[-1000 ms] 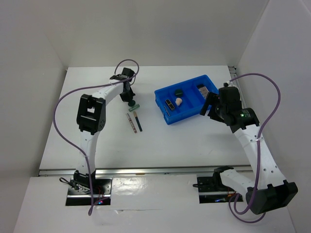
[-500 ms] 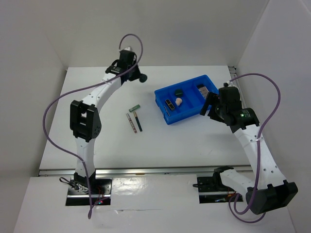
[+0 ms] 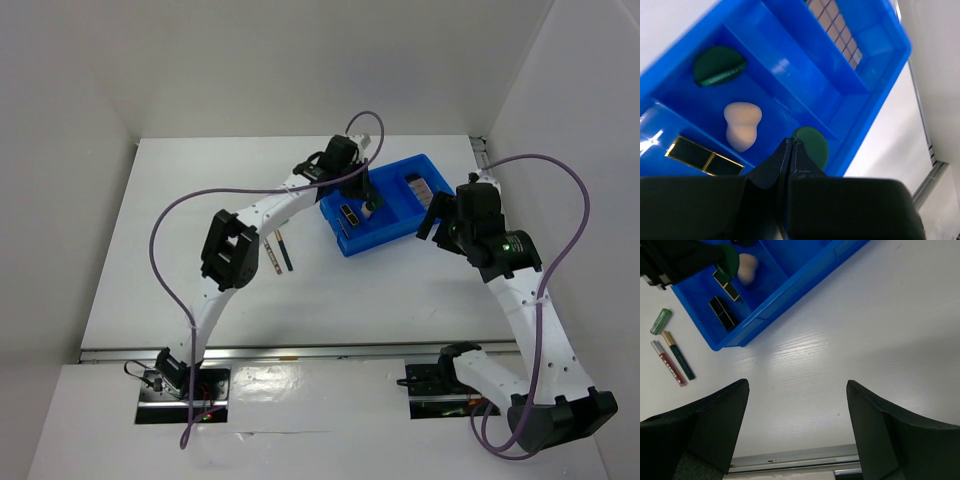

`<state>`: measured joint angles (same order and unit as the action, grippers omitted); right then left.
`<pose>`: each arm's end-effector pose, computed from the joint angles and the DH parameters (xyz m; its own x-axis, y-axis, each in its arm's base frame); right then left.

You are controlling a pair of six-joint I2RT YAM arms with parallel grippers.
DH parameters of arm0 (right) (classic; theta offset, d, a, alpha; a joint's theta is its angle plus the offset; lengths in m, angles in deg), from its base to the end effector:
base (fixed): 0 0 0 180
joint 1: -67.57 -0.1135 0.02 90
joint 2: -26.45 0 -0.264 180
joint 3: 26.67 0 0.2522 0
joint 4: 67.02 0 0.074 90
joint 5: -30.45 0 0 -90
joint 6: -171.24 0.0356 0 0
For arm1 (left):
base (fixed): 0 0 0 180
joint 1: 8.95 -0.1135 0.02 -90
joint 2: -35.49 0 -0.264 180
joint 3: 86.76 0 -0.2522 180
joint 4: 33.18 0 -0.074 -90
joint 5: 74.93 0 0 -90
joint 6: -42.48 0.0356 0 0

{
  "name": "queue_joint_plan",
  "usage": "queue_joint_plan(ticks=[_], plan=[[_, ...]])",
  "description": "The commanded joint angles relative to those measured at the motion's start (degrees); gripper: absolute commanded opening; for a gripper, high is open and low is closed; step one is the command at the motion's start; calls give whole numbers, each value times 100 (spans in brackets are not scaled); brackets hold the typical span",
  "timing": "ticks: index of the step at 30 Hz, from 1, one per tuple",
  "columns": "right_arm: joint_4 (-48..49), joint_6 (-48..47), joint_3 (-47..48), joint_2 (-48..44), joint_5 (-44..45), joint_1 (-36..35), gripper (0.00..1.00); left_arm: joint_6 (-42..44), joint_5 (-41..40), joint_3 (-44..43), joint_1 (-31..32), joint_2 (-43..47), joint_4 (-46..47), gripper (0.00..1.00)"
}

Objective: Organize the makeup

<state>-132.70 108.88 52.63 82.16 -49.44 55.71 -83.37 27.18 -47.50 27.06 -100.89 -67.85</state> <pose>0.1807 0.0316 0.3594 -0.6158 0.3373 -0.7120 0.2380 0.9411 0.2400 0.4458 -0.3332 0.2599 -0.7534 -0.1603 -0.6377 0.3456 0.7285 -0.5914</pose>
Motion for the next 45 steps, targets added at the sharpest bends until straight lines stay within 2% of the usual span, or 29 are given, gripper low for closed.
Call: queue_joint_plan(ticks=[1, 5, 9, 10, 12, 13, 21, 23, 25, 26, 28, 29, 31, 35, 36, 39, 43, 44, 45], plan=[[-116, 57, 91, -103, 114, -36, 86, 167, 238, -292, 81, -100, 104, 0], [-116, 57, 91, -103, 166, -36, 86, 105, 98, -240, 187, -213, 157, 2], [-116, 57, 91, -103, 167, -36, 86, 105, 19, -240, 240, -214, 157, 34], [-116, 57, 91, -103, 167, -36, 86, 105, 79, -240, 240, -214, 218, 47], [-116, 57, 91, -103, 167, -36, 86, 105, 80, -240, 240, -214, 219, 59], [-116, 57, 91, -103, 167, -36, 86, 105, 80, -240, 240, -214, 219, 61], [-116, -65, 91, -103, 1, -36, 86, 351, -121, -82, 240, 382, 113, 62], [67, -353, 152, -103, -254, -36, 86, 412, -628, 84, 240, 970, -27, 61], [357, -504, 231, -34, -833, -36, 86, 413, -1061, 794, 153, 1854, -89, 59], [497, -636, 292, 63, -1270, -36, 86, 361, -1289, 1450, 56, 2173, 7, 59], [972, -637, 293, 239, -1712, -36, 86, 229, -1449, 2043, -374, 2771, 69, 58], [1139, -637, 232, 326, -1905, -149, 84, 228, -1449, 2272, -549, 3296, 69, 58], [1586, -567, 179, 607, -2101, -439, 80, 140, -1721, 2782, -1092, 3757, -343, 58], [2299, -383, 231, 1352, -1952, -1580, 78, 27, -2223, 3573, -1901, 4724, -861, 58], [2396, -382, 301, 1573, -1821, -2114, 78, 26, -2223, 3731, -2079, 4882, -915, 58], [2581, -382, 854, 2636, -1451, -2906, 78, -62, -2223, 4285, -2624, 5392, -1117, 58], [2582, -435, 1671, 3972, -1011, -3541, 78, -263, -2521, 4733, -3073, 5920, -1520, 58], [2582, -435, 1934, 4418, -933, -3543, 76, -264, -2522, 4831, -3204, 6191, -1522, 58], [2582, -435, 2058, 4632, -932, -3630, 69, -212, -2582, 4927, -3258, 6324, -1522, 58]])
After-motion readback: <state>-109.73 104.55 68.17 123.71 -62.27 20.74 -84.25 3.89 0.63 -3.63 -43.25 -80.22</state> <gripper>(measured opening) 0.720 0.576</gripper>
